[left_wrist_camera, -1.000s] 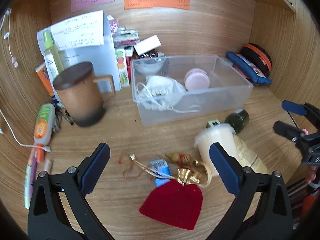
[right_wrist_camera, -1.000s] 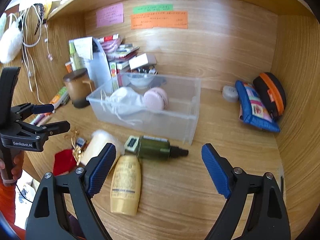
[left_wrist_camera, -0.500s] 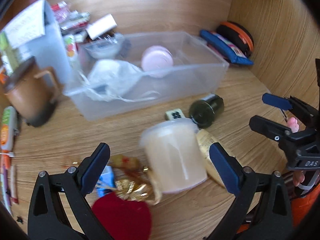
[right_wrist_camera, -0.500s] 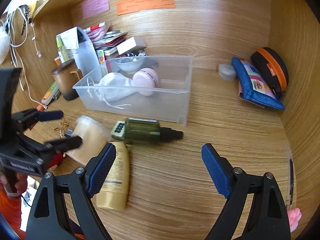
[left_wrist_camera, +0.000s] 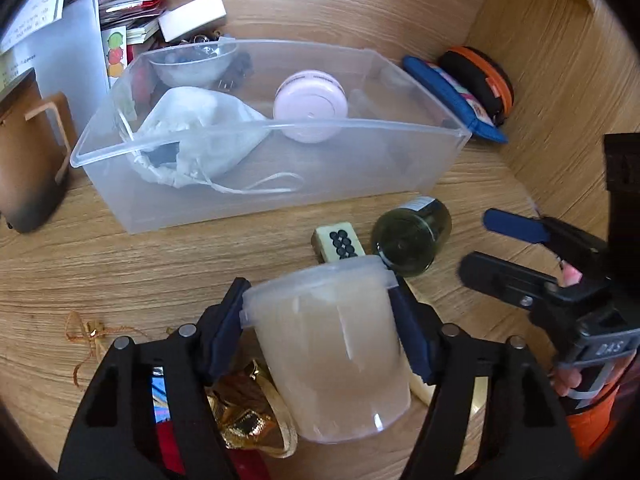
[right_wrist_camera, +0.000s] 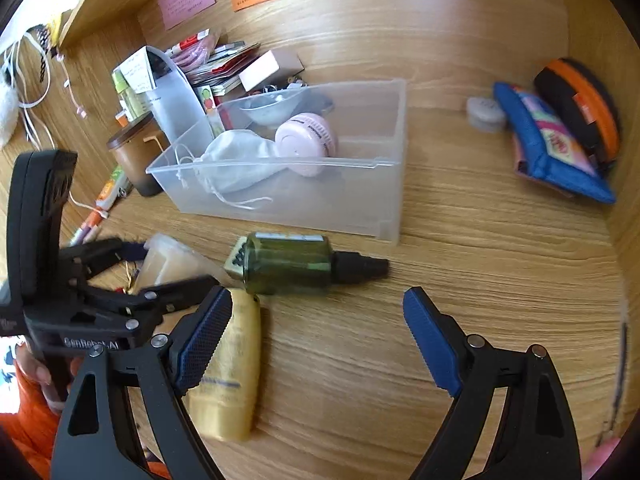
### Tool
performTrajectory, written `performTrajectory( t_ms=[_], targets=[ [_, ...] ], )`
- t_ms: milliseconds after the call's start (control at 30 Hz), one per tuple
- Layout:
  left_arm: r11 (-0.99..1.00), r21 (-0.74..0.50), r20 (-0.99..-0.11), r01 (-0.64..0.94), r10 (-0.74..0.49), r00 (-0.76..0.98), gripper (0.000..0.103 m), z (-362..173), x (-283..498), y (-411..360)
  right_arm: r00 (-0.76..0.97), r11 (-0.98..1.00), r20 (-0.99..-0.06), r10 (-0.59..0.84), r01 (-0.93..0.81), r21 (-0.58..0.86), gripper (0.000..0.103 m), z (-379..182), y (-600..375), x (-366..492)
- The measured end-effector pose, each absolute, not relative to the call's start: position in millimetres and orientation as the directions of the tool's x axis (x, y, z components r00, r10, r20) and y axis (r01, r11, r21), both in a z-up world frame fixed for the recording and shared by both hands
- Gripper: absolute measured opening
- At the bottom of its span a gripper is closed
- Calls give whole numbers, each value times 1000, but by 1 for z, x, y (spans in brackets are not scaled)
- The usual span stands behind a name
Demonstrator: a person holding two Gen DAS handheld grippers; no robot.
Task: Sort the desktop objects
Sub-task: 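Grasp the cream tub with the left gripper while the right grasps the green bottle, then carry the cream tub with the left gripper while the right carries the green bottle toward the box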
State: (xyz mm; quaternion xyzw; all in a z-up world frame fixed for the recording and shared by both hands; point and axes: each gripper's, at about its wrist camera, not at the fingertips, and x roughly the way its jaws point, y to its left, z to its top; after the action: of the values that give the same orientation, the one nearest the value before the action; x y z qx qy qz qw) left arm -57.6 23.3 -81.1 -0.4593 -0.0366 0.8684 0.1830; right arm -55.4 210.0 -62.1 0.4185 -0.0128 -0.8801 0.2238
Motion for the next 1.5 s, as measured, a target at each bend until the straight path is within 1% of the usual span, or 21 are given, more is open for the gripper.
performTrajectory(
  t_ms=[300, 400, 467, 533, 567, 633, 667, 733, 900, 1500],
  targets=[
    [-942, -205, -769, -266, 323, -552, 68, -77, -58, 15, -508, -881, -732, -454, 379, 283, 86, -70, 191, -74],
    [-939, -234, -750, -254, 340, -567, 68, -69, -57, 3, -506, -885, -737, -448, 366, 287, 86, -72, 187, -80],
    [-938, -238, -735, -250, 343, -585, 68, -61, -54, -4, -517, -896, -742, -426, 355, 267, 86, -73, 186, -81],
    [-945, -215, -731, -248, 324, -600, 67, -56, -52, -7, -536, -909, -748, -392, 353, 223, 85, -74, 182, -82],
    [-949, -203, -729, -243, 312, -610, 67, -54, -51, -9, -545, -914, -750, -374, 354, 199, 84, -75, 180, -81],
    [-950, -200, -731, -241, 309, -608, 67, -54, -52, -10, -558, -917, -748, -359, 359, 172, 76, -76, 177, -80],
    [-949, -204, -732, -241, 311, -606, 67, -54, -52, -12, -570, -921, -747, -342, 361, 146, 71, -76, 174, -79],
    [-948, -211, -731, -240, 316, -605, 67, -56, -53, -14, -581, -921, -744, -331, 370, 121, 71, -77, 171, -77],
    [-949, -209, -729, -238, 313, -608, 67, -53, -52, -12, -599, -923, -728, -332, 364, 122, 70, -74, 173, -73],
    [-963, -141, -674, -229, 263, -691, 67, -11, -41, -10, -694, -921, -629, -351, 378, 96, 70, -17, 184, -43]
  ],
)
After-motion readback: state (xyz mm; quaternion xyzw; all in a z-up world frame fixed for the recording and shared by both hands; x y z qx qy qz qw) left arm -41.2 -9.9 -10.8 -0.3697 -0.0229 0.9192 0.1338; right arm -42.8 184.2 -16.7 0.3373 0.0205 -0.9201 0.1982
